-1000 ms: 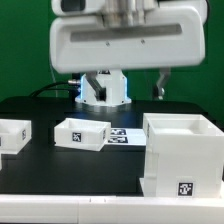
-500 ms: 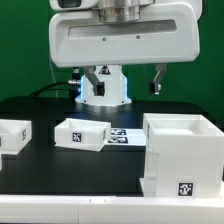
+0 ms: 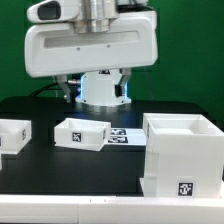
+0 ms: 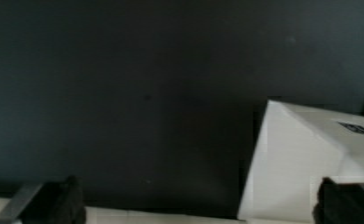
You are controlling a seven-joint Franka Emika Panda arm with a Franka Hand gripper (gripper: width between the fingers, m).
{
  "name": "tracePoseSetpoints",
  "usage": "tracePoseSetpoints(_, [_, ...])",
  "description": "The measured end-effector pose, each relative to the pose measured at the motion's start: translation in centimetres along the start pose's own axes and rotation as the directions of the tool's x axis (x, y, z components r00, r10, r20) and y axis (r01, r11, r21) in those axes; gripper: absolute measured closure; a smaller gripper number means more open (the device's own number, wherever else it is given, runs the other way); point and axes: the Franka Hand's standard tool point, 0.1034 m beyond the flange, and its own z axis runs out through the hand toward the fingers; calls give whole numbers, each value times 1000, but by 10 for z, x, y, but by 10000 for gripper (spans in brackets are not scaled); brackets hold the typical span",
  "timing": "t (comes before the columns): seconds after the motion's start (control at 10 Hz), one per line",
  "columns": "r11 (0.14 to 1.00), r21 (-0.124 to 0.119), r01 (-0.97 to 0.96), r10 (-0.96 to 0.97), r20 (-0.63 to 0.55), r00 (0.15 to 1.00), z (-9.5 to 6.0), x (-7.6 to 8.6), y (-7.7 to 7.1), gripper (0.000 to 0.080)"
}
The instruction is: Assemble drawer
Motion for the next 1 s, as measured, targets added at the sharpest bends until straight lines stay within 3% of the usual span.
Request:
tracePoseSetpoints(0.4, [999,-6,50,-50,-7,999,2,0,1,150])
tracePoseSetpoints(0.5, [981,-17,194,-195,-14,981,7,-11,12,150])
tracePoseSetpoints(0.7, [926,-8,379,-379,6,926,13,-41,35,150])
tracePoseSetpoints(0.8, [899,-10,439,-439,-1,899,13,-47,44,150])
tracePoseSetpoints(1.0, [920,-6,393,-393,-7,920,14,-48,43,150])
